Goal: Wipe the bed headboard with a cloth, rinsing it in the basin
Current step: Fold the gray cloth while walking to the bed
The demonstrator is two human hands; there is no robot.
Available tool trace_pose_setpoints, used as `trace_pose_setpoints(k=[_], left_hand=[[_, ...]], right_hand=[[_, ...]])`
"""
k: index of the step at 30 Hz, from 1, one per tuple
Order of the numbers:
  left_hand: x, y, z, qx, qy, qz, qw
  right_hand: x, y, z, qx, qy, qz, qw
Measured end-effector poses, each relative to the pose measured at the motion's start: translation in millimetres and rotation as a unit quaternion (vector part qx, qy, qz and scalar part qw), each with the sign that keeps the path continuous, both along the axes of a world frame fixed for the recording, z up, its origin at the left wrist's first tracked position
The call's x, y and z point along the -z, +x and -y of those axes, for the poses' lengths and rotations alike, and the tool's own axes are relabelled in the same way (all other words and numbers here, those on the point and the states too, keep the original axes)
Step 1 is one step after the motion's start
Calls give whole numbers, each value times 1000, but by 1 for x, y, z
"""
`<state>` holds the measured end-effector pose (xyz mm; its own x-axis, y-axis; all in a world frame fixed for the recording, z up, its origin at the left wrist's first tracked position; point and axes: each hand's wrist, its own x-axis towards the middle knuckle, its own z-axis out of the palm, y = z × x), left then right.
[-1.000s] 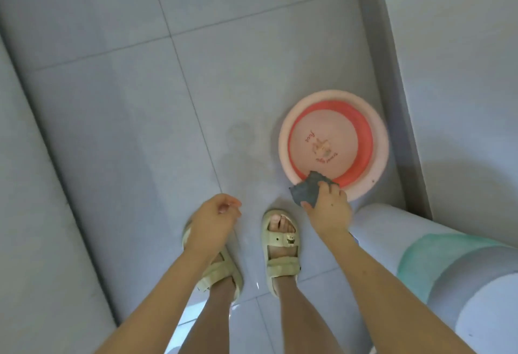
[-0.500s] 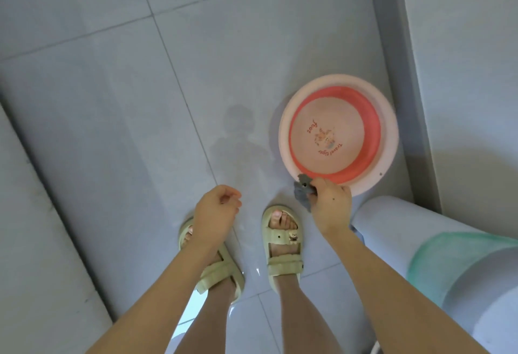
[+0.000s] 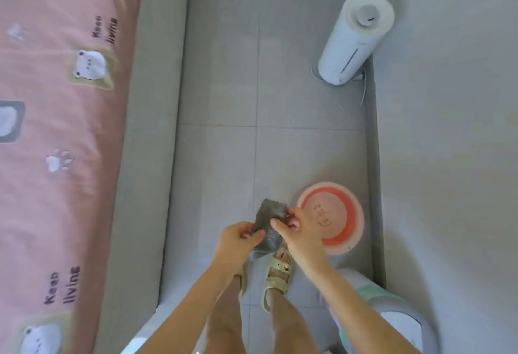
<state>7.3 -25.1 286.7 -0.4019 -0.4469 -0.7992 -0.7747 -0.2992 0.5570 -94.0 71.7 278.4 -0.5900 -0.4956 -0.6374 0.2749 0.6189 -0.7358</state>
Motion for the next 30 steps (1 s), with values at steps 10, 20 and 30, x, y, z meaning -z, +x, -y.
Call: trace_pose_setpoints(k=[10,20,30], left_hand=[[-182,161,30,-254,-198,-28,946],[-329,431,8,-428,-249,-102,863],[-408,705,-31,-485,-296,-109,816]], right_hand=[[-154,113,82,-307,-87,-152,936],[-281,375,113,-570,-306,-19,763],[-346,672,92,-561,-344,173,733]])
